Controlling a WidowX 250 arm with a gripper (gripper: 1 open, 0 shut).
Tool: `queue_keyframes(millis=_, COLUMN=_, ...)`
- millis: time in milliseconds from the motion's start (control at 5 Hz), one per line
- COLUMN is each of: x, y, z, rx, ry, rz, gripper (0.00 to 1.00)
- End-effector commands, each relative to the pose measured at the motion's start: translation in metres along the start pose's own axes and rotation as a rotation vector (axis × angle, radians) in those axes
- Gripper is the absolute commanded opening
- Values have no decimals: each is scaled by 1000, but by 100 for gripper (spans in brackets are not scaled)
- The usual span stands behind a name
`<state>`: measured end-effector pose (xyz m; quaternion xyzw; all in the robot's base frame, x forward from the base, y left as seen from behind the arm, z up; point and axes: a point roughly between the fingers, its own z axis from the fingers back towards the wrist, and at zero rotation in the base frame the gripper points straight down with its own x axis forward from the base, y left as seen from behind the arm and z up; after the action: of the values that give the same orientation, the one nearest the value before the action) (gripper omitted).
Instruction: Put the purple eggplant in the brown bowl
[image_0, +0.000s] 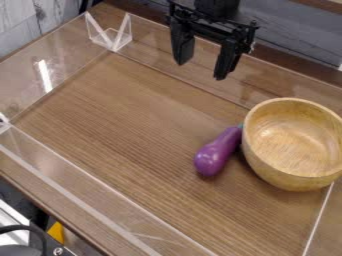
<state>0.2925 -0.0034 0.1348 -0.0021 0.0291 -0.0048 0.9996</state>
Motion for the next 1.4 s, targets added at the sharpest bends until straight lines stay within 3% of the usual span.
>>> queue_keyframes(millis=0, x=-4, y=-2, z=-1, rx=-8, ry=14, rz=-12, gripper=100)
queue_keyframes(millis=200, x=-17, y=-14, z=-1, rx=-23, ry=25, rz=-23, gripper=100)
queue_keyframes(millis=600, x=-24, y=-23, z=-16, rx=-39, ry=1, rz=-119, gripper=100)
queue_keyframes(millis=800, x=-27, y=-25, z=-27, rx=-43, ry=-29, rz=-66, gripper=100)
queue_keyframes(millis=1000, x=-27, y=-26, z=-36, rx=-51, ry=-44, rz=-16, gripper=0)
queue_keyframes(millis=1200, x=-27, y=-29, z=-43, rx=-52, ry=-74, rz=38, gripper=100)
